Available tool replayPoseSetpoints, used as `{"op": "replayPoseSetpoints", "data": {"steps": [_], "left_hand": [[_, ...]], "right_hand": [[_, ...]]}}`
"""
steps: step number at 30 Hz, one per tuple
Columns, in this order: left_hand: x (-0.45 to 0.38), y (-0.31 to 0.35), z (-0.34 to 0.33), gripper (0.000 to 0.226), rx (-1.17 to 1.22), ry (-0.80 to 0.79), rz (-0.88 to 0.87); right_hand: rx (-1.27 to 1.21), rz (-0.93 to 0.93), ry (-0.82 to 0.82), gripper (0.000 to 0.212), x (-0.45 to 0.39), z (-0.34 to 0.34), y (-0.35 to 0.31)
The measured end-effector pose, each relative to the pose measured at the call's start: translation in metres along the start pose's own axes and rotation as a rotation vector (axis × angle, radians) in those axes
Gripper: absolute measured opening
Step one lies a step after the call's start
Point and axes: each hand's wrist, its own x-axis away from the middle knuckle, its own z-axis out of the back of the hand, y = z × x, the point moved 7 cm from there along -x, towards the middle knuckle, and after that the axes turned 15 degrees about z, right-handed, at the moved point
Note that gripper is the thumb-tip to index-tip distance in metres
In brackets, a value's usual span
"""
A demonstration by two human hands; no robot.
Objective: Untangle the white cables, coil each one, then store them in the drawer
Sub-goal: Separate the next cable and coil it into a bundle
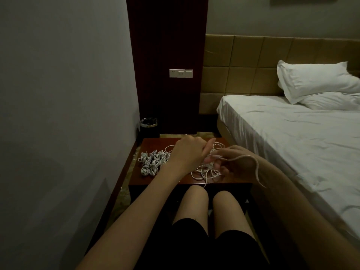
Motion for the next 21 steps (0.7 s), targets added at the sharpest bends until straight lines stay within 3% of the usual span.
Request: {"op": "replayPoseSetpoints", "data": {"steps": [3,5,8,10,14,17,21], "left_hand": [[0.0,-0.004,-0.005,0.053,-0.06,-0.044,0.082],[0.001,-0.01,-0.009,0.051,-0.006,-0.08,0.157],[0.002,-0.017,-0.013,0.037,0.114,-0.156,0.24],[0.002,-0.016,-0.014,0.045,0.16,-0.197,0.238],[0.003,-0.019,-0.016,0.054,0.23,-0.242,0.255],[0.006,-0.019,-0.017,0.052,0.296,-0.276,0.252],[0.011,-0.013,-0.011,0.047,0.479,-0.271,0.231]], "right_hand": [[-0.224,0.052,0.079,0.029,0.0,0.001,0.007],[-0.162,0.115,0.079,0.029,0.002,0.001,0.004],[0.202,0.339,0.093,0.017,0.007,-0.001,-0.009],[0.511,0.518,0.163,0.021,0.011,0.0,-0.018],[0.911,0.548,0.208,0.027,0.009,0.012,-0.016],[0.825,0.541,0.15,0.028,0.007,0.014,-0.011],[0.455,0.49,0.103,0.029,0.003,0.023,-0.004]]}}
